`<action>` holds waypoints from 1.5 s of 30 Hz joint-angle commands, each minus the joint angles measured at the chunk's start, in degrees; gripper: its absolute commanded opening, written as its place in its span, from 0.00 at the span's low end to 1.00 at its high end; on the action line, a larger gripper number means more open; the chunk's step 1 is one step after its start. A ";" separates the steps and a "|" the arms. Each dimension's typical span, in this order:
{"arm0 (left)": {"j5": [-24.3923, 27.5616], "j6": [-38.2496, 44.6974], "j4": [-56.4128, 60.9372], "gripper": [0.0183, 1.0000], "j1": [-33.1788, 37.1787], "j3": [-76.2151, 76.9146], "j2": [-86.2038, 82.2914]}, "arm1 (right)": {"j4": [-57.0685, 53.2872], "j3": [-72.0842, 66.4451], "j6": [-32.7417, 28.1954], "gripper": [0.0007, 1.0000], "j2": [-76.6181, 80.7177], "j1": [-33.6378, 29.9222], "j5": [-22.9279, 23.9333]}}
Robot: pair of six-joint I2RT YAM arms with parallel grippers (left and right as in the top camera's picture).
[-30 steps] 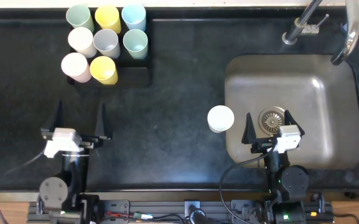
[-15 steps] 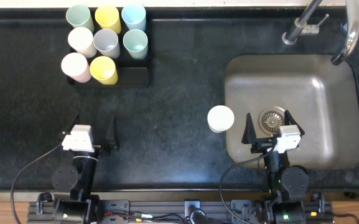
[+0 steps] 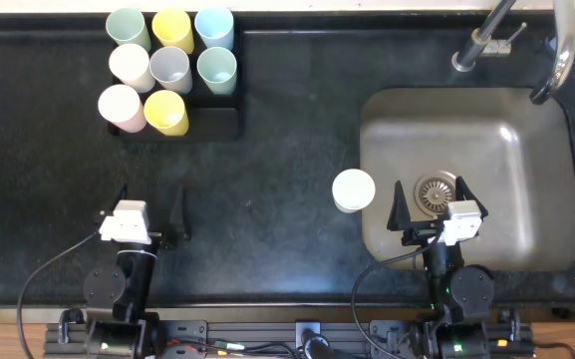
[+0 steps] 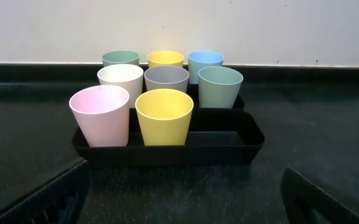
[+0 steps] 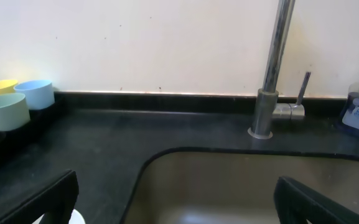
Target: Store Cups
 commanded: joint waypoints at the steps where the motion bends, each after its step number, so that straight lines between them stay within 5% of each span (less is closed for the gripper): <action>1: 0.74 1.07 -0.24 1.00 0.28 -0.04 -0.37 | 0.28 -0.79 0.22 1.00 -0.48 0.37 -0.39; 13: 0.74 1.05 -0.24 1.00 0.28 -0.04 -0.37 | 0.66 -0.02 0.20 1.00 1.20 -0.11 1.73; 21: 0.76 1.05 -0.24 1.00 0.28 -0.04 -0.37 | -5.16 20.44 0.26 1.00 27.19 0.20 1.36; 30: 0.74 1.05 -0.24 1.00 0.28 -0.04 -0.37 | -42.95 57.31 0.31 1.00 56.68 3.39 -1.97; 34: 0.74 1.05 -0.24 1.00 0.28 -0.04 -0.37 | -57.90 68.15 -4.79 1.00 67.98 4.68 -5.20; 45: 0.74 1.05 -0.24 1.00 0.28 -0.04 -0.37 | -76.13 74.60 -3.96 1.00 85.15 8.92 -7.52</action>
